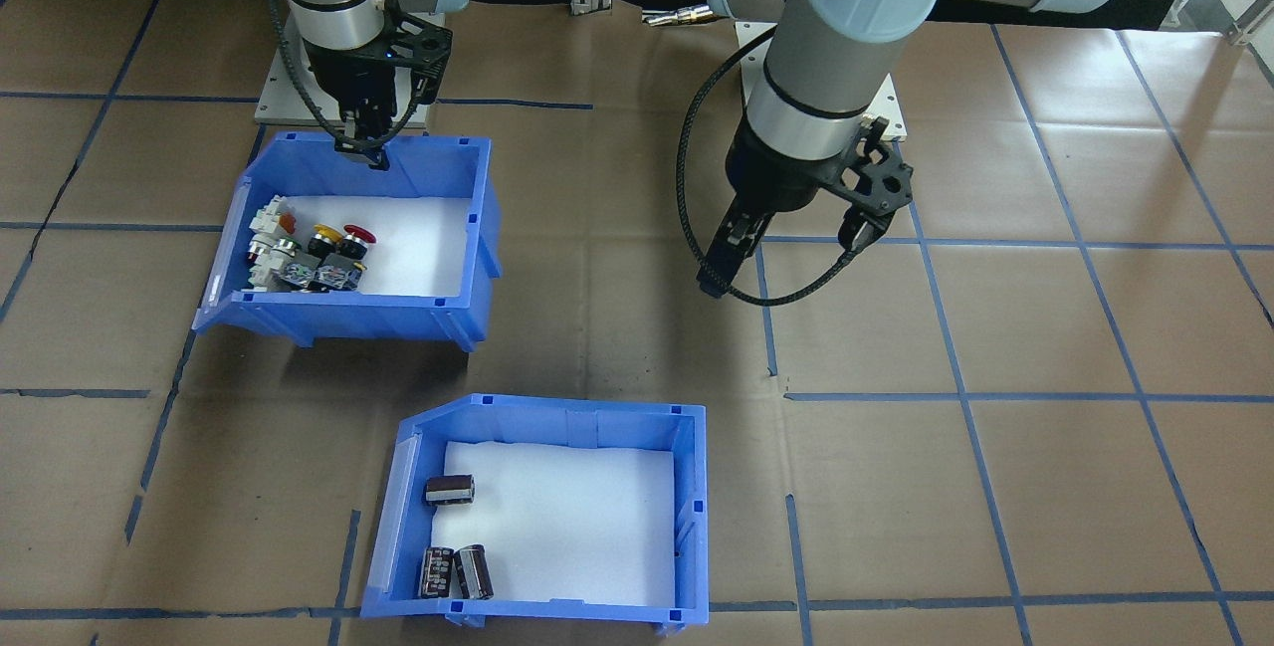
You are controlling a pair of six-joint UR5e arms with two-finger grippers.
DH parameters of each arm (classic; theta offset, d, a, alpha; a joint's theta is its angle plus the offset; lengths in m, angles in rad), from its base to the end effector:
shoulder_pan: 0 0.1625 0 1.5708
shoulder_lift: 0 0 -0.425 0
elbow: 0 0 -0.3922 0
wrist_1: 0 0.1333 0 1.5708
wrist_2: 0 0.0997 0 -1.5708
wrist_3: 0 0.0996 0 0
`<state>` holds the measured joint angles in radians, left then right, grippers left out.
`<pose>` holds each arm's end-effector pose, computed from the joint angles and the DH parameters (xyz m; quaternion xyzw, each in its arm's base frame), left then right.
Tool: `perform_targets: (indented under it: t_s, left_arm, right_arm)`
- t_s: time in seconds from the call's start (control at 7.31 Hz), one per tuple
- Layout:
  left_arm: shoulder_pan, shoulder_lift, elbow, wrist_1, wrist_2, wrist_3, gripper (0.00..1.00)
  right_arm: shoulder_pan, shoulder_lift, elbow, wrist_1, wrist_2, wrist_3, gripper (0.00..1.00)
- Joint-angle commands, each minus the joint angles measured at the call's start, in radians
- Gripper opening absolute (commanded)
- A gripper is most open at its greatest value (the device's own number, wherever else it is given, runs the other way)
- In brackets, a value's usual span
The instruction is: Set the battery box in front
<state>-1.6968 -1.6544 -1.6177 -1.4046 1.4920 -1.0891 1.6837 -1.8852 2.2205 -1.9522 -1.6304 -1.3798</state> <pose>-0.2063 -0.5056 0.4393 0.4621 -0.8858 -0.0078 0.0425 0.1652 -0.3266 0.3429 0.6780 -0.7341 0.0009 0.0376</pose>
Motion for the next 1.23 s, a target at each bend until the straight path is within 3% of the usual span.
perform_targets:
  t_s: [0.0,0.14,0.41,0.82,1.09]
  left_arm:
    - [0.104,0.225,-0.135,-0.063,0.046,0.460,0.99]
    - [0.115,0.310,-0.192,-0.068,0.127,0.645,0.99]
    - [0.120,0.348,-0.219,-0.100,0.137,1.051,1.00]
    - [0.121,0.323,-0.220,-0.090,0.122,1.135,1.00]
    - [0.121,0.320,-0.212,-0.085,0.048,1.127,1.00]
  right_arm:
    - [0.097,0.001,0.025,-0.002,0.000,0.073,0.04]
    - [0.138,0.004,0.025,-0.002,0.000,0.106,0.04]
    - [0.221,0.021,0.025,-0.019,0.000,0.197,0.04]
    - [0.361,0.136,0.010,-0.169,-0.002,0.344,0.04]
    - [0.439,0.211,-0.039,-0.182,-0.038,0.419,0.04]
